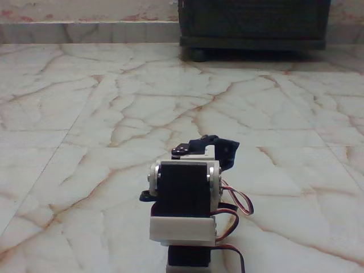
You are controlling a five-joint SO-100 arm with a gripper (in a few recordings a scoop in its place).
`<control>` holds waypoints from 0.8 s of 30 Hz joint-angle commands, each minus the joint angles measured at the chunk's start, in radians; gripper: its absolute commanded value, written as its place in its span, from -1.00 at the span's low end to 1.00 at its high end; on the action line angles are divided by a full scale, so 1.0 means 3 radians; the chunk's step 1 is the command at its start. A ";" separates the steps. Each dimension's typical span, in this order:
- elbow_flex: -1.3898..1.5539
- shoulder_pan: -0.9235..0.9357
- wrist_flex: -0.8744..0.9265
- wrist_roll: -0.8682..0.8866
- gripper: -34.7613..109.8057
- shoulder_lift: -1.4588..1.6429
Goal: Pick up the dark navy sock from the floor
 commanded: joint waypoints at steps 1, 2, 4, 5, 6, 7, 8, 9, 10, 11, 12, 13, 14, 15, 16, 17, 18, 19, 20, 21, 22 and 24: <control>0.0000 -0.0010 -0.0133 -0.0046 -0.52 0.0148; 0.0000 0.0000 -0.0143 -0.0046 -0.52 0.0148; -0.0005 0.0020 -0.0143 -0.0066 -0.52 0.0148; -0.0005 0.0020 -0.0138 -0.0097 -0.52 0.0148; -0.0005 0.0026 -0.0133 -0.0102 -0.52 0.0148; 0.0000 0.0026 -0.0133 -0.0107 -0.52 0.0148; -0.0005 0.0020 -0.0133 -0.0102 -0.52 0.0148; 0.0000 0.0026 -0.0118 -0.0112 -0.52 0.0143; -0.0005 0.0026 -0.0118 -0.0112 -0.52 0.0143; -0.0005 0.0031 -0.0112 -0.0107 -0.52 0.0143; -0.0005 0.0031 -0.0107 -0.0102 -0.52 0.0143; -0.0005 0.0031 -0.0107 -0.0097 -0.52 0.0143; -0.0005 0.0036 -0.0102 -0.0097 -0.52 0.0143; -0.0005 0.0046 -0.0102 -0.0087 -0.52 0.0143; -0.0005 0.0051 -0.0107 -0.0082 -0.52 0.0143; -0.0005 0.0046 -0.0112 -0.0077 -0.52 0.0143; -0.0005 0.0041 -0.0107 -0.0077 -0.52 0.0143; -0.0005 0.0041 -0.0097 -0.0082 -0.52 0.0143; -0.0005 0.0041 -0.0102 -0.0082 -0.52 0.0143; -0.0005 0.0041 -0.0112 -0.0077 -0.52 0.0143; -0.0005 0.0041 -0.0118 -0.0077 -0.52 0.0143; -0.0005 0.0041 -0.0128 -0.0072 -0.52 0.0143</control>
